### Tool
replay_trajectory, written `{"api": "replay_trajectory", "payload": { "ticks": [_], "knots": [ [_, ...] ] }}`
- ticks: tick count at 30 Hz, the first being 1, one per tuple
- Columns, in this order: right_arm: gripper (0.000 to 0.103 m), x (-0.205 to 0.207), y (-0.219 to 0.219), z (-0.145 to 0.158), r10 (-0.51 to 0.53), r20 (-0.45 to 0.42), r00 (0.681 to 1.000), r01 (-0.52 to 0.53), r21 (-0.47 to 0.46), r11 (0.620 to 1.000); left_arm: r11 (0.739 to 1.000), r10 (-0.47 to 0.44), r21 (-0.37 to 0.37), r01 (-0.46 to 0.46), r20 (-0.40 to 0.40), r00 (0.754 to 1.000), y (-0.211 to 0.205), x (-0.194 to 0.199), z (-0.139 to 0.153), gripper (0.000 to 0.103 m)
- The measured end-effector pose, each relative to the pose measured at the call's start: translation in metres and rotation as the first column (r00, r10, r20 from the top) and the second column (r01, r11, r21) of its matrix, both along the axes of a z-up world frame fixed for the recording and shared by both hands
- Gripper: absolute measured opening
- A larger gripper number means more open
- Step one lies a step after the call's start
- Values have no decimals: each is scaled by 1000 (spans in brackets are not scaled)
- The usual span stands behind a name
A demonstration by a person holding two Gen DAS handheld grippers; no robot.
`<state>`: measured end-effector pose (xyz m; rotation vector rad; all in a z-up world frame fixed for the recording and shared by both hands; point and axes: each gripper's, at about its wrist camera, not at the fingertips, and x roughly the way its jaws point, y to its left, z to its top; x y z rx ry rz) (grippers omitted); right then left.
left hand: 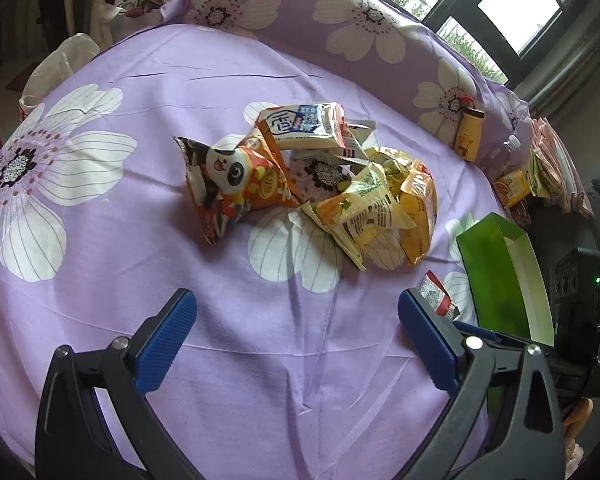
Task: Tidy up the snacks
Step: 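Withdraw the left tool and move it to the red-and-white snack packet, then close the left gripper on the red-and-white snack packet and lift it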
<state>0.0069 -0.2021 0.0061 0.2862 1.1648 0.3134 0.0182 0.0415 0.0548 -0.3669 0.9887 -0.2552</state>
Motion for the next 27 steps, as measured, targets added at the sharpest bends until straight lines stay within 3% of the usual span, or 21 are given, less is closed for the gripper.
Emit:
{"api": "replay_trajectory", "payload": {
  "ticks": [4, 7, 16, 22, 27],
  "knots": [
    [71, -6, -12, 16, -58, 60, 996, 55, 50, 997, 997, -41, -72, 38, -28, 999, -12, 1, -4, 94],
    [71, -7, -21, 20, -97, 81, 992, 88, 108, 990, 991, -73, -112, 67, -49, 996, -25, 2, -6, 84],
    [66, 5, -12, 21, -158, 89, 983, 146, 126, 981, 979, -192, -78, 186, -72, 979, -78, 8, -11, 68],
    [66, 6, -28, 14, -224, 44, 974, 214, 164, 963, 978, -209, -43, 206, -76, 975, -95, 12, -16, 65],
    [66, 11, -33, 7, -247, 28, 969, 240, 163, 957, 972, -233, -47, 229, -104, 967, -109, 16, -25, 56]
  ]
}}
